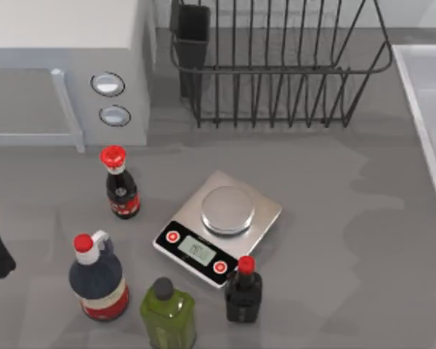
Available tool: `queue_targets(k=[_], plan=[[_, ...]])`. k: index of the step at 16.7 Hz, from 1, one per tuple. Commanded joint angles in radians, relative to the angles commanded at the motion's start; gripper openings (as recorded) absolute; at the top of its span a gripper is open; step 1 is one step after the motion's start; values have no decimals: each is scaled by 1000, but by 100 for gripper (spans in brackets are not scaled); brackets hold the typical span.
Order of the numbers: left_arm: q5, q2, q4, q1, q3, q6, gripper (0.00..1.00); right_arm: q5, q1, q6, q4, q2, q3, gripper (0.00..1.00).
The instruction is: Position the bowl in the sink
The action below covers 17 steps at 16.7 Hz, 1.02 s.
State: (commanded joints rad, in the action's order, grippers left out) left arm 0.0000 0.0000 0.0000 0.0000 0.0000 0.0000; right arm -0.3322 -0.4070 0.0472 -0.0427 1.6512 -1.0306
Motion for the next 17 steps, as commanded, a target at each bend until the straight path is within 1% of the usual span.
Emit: queue_targets(k=[4,9,11,13,17], plan=[[0,0,0,0,0,0,100,-77,-86,-28,-372,-45,184,0],[0,0,0,0,0,0,100,-144,-120,-34,-719,-122,364,0],[0,0,0,0,0,0,100,-160,-121,-32,-808,-145,408,0],[0,0,0,0,0,0,100,-168,-120,-29,-855,-156,431,0],[0,0,0,0,0,0,100,-169,-119,-29,-863,-158,435,0]])
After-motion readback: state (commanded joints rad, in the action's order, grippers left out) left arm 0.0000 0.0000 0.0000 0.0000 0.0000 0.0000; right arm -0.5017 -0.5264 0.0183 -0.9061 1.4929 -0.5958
